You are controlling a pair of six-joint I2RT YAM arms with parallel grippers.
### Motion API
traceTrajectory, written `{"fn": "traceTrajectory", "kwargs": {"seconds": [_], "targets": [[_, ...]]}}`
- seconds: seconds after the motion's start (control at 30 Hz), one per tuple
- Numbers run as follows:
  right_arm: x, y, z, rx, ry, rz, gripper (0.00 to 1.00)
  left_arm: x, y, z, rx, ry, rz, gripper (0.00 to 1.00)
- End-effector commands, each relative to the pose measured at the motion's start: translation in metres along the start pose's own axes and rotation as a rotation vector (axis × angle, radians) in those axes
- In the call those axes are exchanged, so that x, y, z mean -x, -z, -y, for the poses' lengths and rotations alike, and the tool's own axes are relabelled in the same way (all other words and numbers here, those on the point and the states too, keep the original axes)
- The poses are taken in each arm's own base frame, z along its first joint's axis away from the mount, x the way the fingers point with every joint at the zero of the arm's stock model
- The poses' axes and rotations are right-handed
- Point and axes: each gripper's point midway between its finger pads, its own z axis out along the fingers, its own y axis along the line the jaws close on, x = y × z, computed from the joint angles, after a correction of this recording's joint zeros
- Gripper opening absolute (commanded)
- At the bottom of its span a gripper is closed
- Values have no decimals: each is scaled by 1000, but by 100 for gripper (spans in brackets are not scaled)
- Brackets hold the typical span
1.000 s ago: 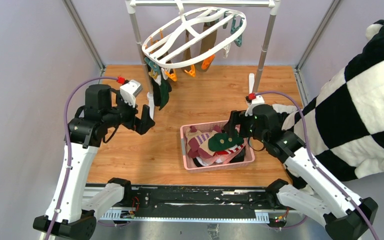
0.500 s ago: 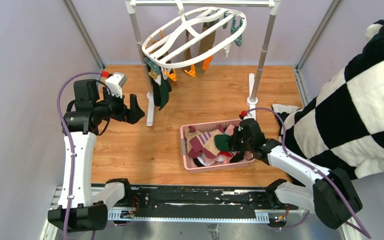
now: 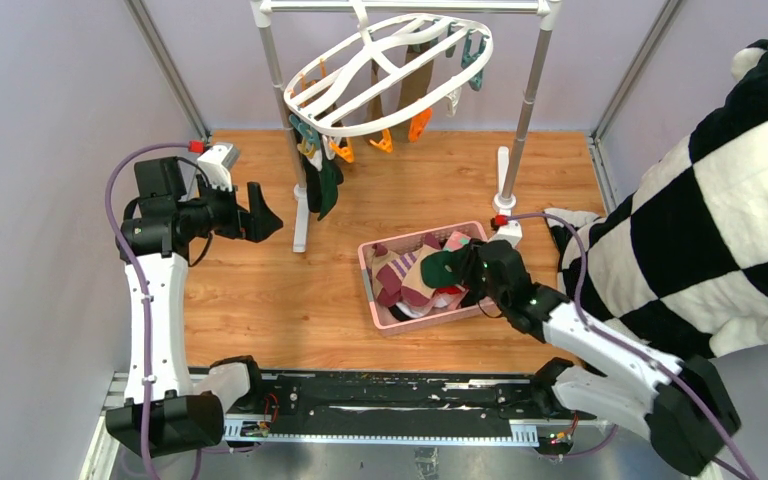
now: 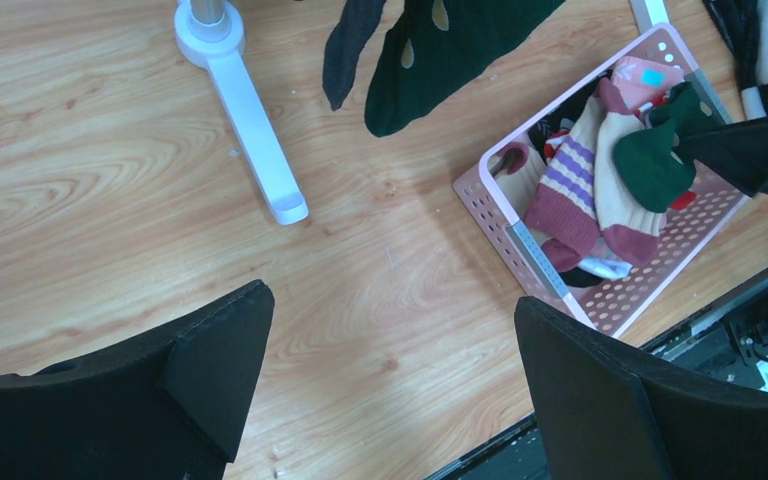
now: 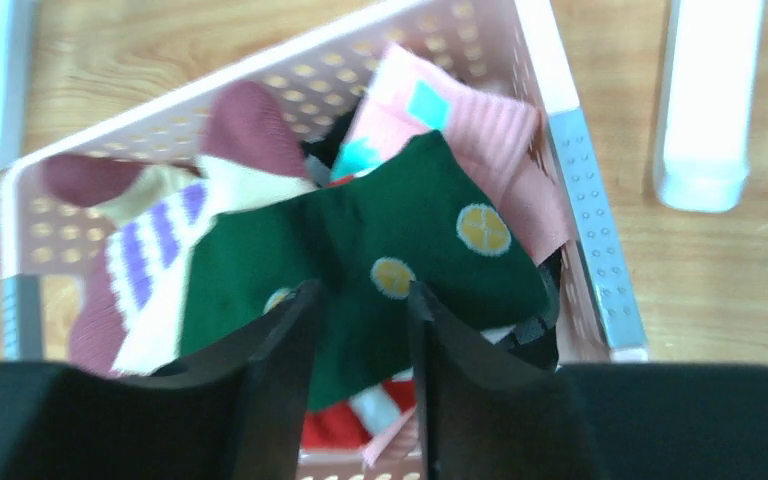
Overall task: Remove the socks clipped to the hanger
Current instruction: Place the sock in the bin, then remove the sock from the hanger.
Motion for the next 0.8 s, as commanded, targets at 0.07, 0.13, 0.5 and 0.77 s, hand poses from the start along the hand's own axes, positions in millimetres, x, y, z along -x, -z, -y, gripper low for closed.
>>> {"fn": "traceTrajectory", "kwargs": {"seconds": [0.07,0.13,0.5,0.77], "targets": [[60,65,-40,34,188,278,61,9,4,6,-47,-4,36,100],[70,72,-61,79,244,307,71,9,3,5,-49,11,33,100],[104,33,-223,154,440,471,100,0,7,-3,-36,60,16,100],[99,-9,-303,258,544,446,100,-2,5,-5,-46,78,2,100]]}}
